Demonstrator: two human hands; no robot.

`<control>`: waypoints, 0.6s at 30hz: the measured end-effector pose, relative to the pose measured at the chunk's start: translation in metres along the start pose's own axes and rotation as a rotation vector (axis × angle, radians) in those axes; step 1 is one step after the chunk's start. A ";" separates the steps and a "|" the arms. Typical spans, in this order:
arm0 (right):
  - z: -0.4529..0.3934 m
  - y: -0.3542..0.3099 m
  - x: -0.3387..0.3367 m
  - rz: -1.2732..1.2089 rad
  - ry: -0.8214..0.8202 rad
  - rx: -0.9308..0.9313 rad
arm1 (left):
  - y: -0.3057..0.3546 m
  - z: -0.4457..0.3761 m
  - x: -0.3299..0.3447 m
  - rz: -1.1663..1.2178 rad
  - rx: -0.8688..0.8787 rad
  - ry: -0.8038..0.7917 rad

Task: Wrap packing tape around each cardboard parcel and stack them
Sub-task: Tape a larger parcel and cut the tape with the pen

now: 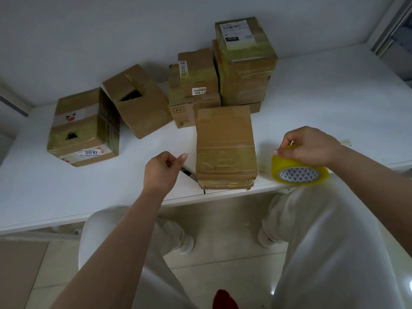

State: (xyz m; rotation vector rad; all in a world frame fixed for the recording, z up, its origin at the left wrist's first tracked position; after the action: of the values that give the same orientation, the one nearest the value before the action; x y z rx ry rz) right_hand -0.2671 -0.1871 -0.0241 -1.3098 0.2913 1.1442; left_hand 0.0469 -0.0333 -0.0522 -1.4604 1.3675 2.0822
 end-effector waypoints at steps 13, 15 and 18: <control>-0.008 -0.010 0.043 0.095 0.088 0.013 | -0.007 0.023 0.073 0.229 -0.295 -0.213; -0.007 -0.010 0.043 0.083 0.095 0.027 | -0.014 0.023 0.072 0.214 -0.386 -0.253; -0.006 -0.009 0.042 0.085 0.093 0.035 | -0.025 0.022 0.062 0.097 -0.399 -0.240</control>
State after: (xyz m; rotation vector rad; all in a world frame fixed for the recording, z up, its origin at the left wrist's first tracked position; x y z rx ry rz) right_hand -0.2381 -0.1699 -0.0514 -1.3320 0.4366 1.1460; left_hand 0.0218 -0.0203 -0.1165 -1.2371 0.9901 2.6073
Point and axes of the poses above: each hand's wrist, its own z-axis away from the middle knuckle, its own x-axis out of the palm, y = z × x, the point moved 7 cm from there along -z, towards the middle knuckle, and after that the axes turned 10 degrees about -z, right-handed, at the moved point
